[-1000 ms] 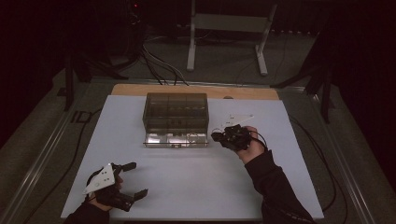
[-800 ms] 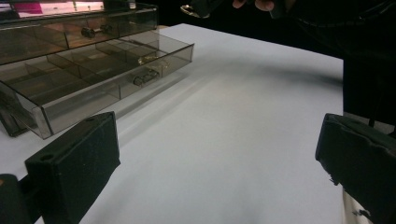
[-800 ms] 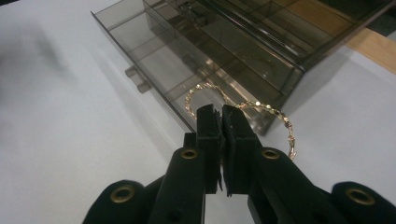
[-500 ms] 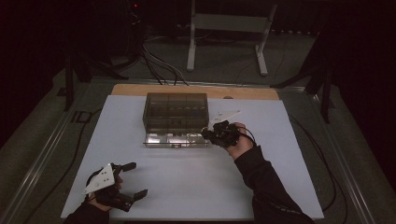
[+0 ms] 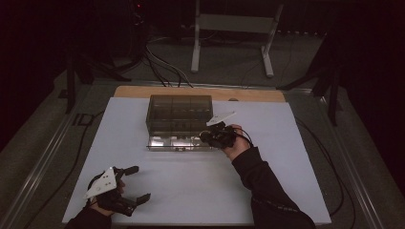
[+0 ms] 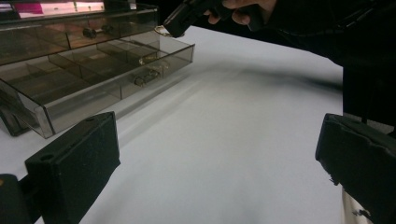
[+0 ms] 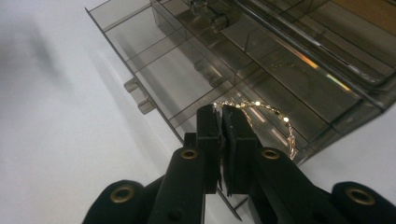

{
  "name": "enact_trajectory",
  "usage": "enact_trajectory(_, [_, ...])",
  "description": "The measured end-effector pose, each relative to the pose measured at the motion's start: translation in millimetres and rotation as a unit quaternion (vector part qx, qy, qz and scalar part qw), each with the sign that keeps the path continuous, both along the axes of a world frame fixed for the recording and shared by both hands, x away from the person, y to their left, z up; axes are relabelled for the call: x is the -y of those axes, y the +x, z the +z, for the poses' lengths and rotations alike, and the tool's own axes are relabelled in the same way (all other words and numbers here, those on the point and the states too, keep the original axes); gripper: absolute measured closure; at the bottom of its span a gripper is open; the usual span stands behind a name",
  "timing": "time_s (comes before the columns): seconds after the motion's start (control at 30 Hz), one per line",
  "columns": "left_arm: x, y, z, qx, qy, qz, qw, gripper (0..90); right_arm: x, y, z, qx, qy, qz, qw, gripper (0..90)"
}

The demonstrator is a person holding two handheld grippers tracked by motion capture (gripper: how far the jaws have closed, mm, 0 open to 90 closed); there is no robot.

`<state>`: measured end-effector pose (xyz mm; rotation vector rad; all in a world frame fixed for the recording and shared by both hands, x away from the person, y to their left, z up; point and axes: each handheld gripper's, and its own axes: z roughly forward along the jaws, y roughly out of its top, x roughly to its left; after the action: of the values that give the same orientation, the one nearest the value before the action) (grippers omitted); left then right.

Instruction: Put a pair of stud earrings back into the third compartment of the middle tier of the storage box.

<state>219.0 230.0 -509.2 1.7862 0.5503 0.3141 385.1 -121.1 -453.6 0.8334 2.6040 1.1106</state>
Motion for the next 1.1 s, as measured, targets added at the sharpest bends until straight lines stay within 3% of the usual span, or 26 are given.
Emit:
enact_trajectory(0.3, [-0.6, -0.3, 0.0, 0.0, -0.002, 0.001, 1.0, 0.7, -4.8, 7.1, -11.7, -0.011, -0.003, 0.001, 0.9999, 85.2])
enact_trajectory(0.57, [-0.5, -0.2, -0.4, -0.001, -0.001, 0.0, 1.0, 0.7, -2.2, 4.4, -5.2, -0.007, 0.026, -0.001, 0.9996, 60.4])
enact_trajectory(0.67, [-0.5, 0.0, -0.1, 0.0, -0.003, 0.001, 1.0, 0.7, -1.6, 1.5, -1.1, -0.003, 0.033, 0.001, 0.9994, 56.1])
enact_trajectory(0.83, [-0.1, 0.1, 0.1, 0.0, -0.002, 0.001, 1.0, 0.7, 1.1, -6.6, 9.8, 0.015, 0.053, -0.003, 0.9985, 35.8])
enact_trajectory(0.87, [0.0, -0.3, 0.0, 0.0, -0.001, 0.001, 1.0, 0.7, 1.8, -7.7, 11.7, 0.017, 0.058, -0.004, 0.9982, 34.4])
enact_trajectory(1.0, [0.1, -0.1, 0.3, 0.001, -0.002, 0.001, 1.0, 0.7, 3.9, -11.8, 17.9, 0.017, 0.07, -0.004, 0.9974, 15.5])
enact_trajectory(1.1, [-0.1, -0.3, 0.0, 0.0, 0.0, 0.001, 1.0, 0.7, 6.2, -14.8, 20.4, 0.022, 0.072, -0.005, 0.9971, 10.3])
